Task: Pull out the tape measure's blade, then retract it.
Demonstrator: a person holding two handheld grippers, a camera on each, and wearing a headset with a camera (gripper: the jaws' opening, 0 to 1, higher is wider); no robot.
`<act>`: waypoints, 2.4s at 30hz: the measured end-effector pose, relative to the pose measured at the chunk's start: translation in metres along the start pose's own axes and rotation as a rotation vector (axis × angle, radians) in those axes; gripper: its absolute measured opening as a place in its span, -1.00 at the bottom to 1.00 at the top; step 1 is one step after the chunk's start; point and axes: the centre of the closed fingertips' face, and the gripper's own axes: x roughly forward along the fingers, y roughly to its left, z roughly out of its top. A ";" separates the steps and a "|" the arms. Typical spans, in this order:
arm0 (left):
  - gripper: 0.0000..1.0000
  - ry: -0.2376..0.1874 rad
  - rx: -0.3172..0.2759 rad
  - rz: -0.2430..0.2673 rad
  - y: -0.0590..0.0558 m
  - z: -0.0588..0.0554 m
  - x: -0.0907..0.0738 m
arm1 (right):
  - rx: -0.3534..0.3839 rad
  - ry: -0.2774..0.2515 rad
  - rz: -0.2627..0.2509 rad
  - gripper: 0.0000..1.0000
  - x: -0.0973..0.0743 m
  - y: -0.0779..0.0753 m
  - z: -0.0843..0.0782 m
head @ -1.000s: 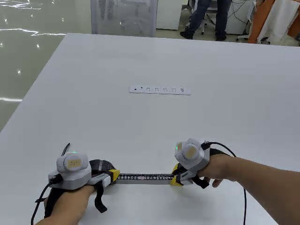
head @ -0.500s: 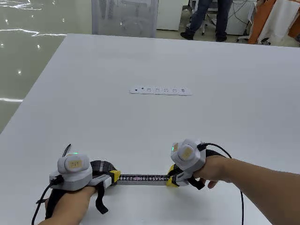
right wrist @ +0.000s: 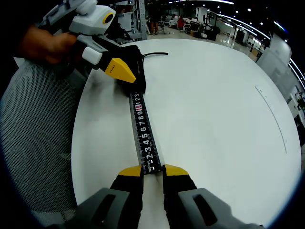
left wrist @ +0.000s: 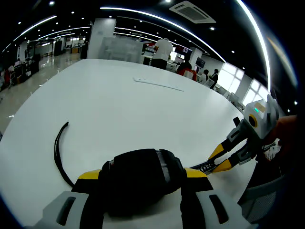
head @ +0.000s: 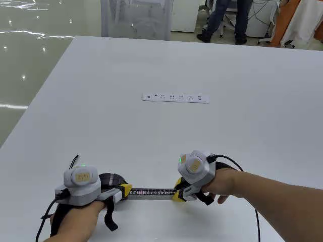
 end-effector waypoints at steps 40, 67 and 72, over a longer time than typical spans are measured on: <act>0.22 -0.002 -0.012 -0.002 0.001 0.001 0.001 | 0.006 -0.064 0.016 -0.73 0.027 0.012 0.050; 0.22 -0.004 -0.019 -0.006 0.002 0.001 0.001 | 0.040 -0.106 0.022 -0.73 0.046 0.018 0.077; 0.22 -0.006 -0.021 -0.006 0.003 0.001 0.001 | 0.042 -0.118 0.027 -0.73 0.049 0.020 0.083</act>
